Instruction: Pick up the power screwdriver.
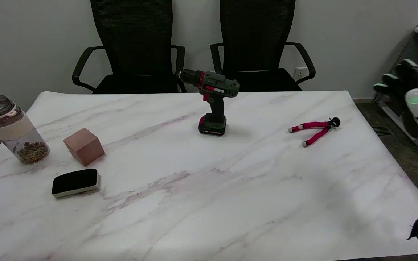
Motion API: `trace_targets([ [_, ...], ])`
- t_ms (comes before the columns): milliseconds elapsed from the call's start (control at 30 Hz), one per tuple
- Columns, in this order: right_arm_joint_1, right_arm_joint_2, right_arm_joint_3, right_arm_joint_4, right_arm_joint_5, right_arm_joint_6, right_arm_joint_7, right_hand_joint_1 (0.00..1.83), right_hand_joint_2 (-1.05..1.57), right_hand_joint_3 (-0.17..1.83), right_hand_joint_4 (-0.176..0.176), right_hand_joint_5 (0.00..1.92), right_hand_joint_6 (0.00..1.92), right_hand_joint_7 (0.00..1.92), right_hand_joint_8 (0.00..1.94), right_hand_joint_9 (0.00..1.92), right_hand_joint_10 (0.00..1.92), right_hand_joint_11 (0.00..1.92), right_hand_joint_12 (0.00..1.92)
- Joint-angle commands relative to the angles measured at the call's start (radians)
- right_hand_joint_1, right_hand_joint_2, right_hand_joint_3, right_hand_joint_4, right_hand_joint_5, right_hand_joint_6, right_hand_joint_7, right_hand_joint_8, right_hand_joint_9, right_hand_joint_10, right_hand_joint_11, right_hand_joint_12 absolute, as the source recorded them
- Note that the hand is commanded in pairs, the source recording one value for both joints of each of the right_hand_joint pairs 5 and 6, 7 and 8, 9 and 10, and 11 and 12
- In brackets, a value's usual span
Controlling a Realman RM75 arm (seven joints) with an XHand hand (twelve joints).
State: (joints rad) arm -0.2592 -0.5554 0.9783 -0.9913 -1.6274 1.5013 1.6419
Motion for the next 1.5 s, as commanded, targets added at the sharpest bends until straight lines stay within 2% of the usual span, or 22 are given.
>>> trace_targets([
  [33,0.163,-0.055,-0.019,-0.257,-0.241,-0.419,-0.227,0.83,0.14,0.67,-0.023,0.28,0.28,0.28,0.28,0.48,0.48,0.63,0.63],
  [133,0.219,-0.082,-0.049,-0.266,-0.265,-0.449,-0.24,0.83,0.1,0.67,-0.002,0.27,0.27,0.27,0.27,0.46,0.46,0.61,0.61],
  [467,0.495,-0.188,-0.294,-0.179,-0.284,-0.492,-0.24,0.83,0.09,0.64,-0.003,0.27,0.27,0.27,0.27,0.45,0.45,0.59,0.59],
  [600,0.555,-0.227,-0.335,-0.148,-0.295,-0.51,-0.236,0.83,0.09,0.64,0.0,0.27,0.27,0.27,0.27,0.45,0.45,0.58,0.58],
  [967,0.65,-0.369,-0.349,0.02,-0.332,-0.586,-0.23,0.84,0.0,0.67,0.036,0.26,0.26,0.26,0.26,0.42,0.42,0.5,0.5],
  [1133,0.686,-0.426,-0.356,0.132,-0.328,-0.608,-0.226,0.85,-0.03,0.68,0.056,0.32,0.32,0.32,0.32,0.4,0.4,0.46,0.46],
  [1267,0.701,-0.437,-0.356,0.181,-0.33,-0.608,-0.195,0.85,-0.1,0.71,0.095,0.38,0.38,0.38,0.38,0.35,0.35,0.38,0.38],
  [1500,0.73,-0.44,-0.382,0.215,-0.331,-0.62,-0.174,0.89,-0.15,0.69,0.118,0.38,0.38,0.38,0.38,0.34,0.34,0.36,0.36],
])
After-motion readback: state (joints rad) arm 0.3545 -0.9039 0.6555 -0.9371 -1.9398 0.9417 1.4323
